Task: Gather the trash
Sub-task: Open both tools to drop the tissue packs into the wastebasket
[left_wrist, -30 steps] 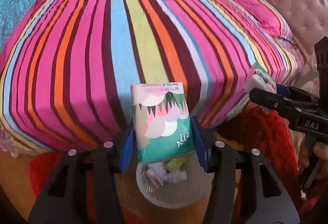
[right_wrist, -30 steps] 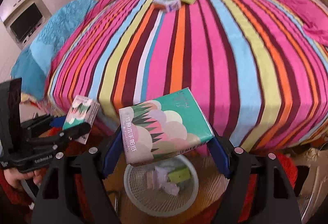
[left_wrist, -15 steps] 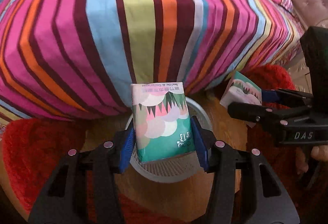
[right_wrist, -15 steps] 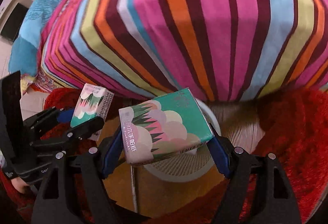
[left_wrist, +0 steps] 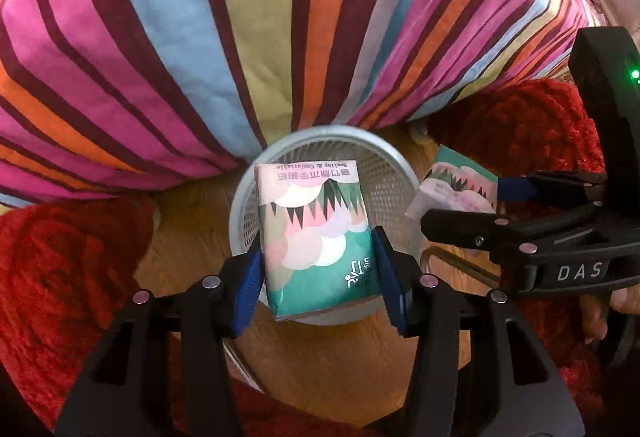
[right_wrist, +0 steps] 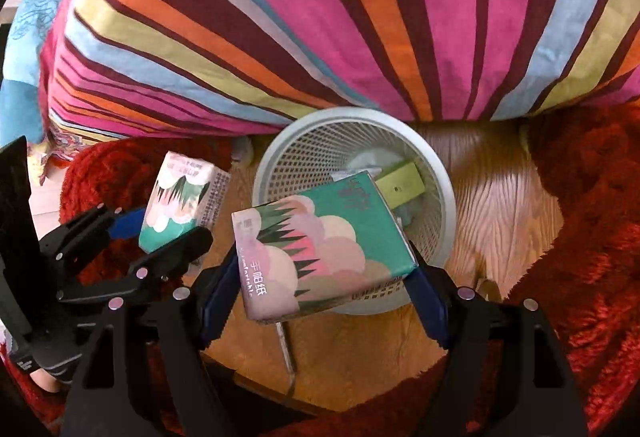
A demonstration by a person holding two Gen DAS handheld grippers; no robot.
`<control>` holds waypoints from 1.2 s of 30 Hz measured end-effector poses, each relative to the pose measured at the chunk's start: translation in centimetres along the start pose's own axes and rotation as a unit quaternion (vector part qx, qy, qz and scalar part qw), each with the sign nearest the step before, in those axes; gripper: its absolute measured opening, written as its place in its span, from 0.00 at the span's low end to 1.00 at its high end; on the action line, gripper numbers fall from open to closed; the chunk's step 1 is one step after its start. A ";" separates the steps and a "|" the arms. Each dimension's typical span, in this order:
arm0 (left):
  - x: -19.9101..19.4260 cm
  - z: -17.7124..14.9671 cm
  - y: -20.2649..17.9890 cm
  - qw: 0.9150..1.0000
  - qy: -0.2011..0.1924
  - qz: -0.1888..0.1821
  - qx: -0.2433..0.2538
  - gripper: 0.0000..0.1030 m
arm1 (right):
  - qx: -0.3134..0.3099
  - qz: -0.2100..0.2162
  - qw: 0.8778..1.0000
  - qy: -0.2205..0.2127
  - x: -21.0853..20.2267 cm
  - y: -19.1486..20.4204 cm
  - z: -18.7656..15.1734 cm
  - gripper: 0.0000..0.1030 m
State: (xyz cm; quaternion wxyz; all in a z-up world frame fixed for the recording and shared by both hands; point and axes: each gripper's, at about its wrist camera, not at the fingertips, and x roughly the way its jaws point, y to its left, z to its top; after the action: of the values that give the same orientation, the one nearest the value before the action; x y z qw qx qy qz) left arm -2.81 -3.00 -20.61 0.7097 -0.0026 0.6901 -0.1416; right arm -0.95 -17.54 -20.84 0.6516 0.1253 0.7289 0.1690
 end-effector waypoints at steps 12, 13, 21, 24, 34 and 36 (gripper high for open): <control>2.8 -0.1 0.2 0.998 0.063 0.004 0.006 0.49 | 0.032 -0.007 0.999 0.037 2.6 -1.1 0.8 0.71; 2.9 -0.1 0.3 0.998 0.066 0.004 0.005 0.49 | 0.035 -0.006 0.999 0.038 2.7 -1.2 0.9 0.71; 3.8 -0.1 0.2 0.996 0.085 0.004 0.006 0.49 | 0.049 -0.003 0.997 0.054 3.9 -1.6 1.1 0.71; 3.9 -0.1 0.2 0.996 0.089 0.003 0.006 0.50 | 0.052 0.001 0.997 0.056 4.0 -1.7 1.2 0.71; 4.4 -0.1 0.3 0.994 0.105 0.005 0.006 0.75 | 0.053 0.008 0.995 0.081 5.0 -1.5 1.1 0.89; 4.4 -0.1 0.3 0.995 0.104 0.008 0.008 0.75 | 0.057 0.010 0.995 0.075 4.7 -1.7 1.2 0.92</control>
State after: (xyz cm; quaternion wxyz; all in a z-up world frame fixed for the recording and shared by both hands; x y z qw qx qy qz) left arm -2.80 -3.61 -24.95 0.6353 0.0239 0.7589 -0.1409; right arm -0.29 -17.13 -25.91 0.5851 0.1570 0.7827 0.1425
